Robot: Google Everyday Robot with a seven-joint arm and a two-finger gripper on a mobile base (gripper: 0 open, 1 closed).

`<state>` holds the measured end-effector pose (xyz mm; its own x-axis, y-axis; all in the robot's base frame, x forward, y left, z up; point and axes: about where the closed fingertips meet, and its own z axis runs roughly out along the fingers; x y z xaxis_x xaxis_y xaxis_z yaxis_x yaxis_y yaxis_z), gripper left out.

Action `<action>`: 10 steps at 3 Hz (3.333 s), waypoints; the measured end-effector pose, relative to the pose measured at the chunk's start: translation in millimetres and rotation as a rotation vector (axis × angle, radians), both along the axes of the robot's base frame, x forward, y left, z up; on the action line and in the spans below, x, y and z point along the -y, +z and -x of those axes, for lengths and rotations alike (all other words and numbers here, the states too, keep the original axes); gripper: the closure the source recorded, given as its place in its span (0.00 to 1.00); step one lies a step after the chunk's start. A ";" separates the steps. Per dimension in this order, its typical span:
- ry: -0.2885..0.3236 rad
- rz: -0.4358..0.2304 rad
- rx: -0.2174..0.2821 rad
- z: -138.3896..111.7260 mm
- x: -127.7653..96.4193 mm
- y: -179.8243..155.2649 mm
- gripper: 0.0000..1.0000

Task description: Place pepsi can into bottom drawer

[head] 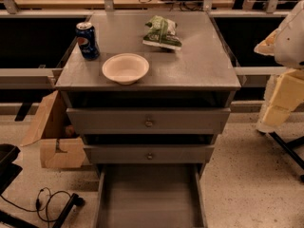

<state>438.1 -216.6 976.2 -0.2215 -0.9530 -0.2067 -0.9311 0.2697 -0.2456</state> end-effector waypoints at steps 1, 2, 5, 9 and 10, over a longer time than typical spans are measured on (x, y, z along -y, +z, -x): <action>0.000 0.000 0.000 0.0 0.0 0.0 0.00; 0.036 -0.078 0.060 -23.5 -15.7 -3.1 0.00; 0.192 -0.745 0.311 -208.2 -153.0 0.0 0.00; 0.152 -1.052 0.316 -323.8 -250.3 -37.1 0.00; 0.095 -1.118 0.337 -366.0 -293.6 -47.1 0.00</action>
Offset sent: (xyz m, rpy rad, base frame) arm 0.0993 0.0662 -0.0091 0.3467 -0.2508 0.1588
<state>804.1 77.0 929.1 0.0667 -0.2136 -0.9746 -0.8923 0.4243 -0.1541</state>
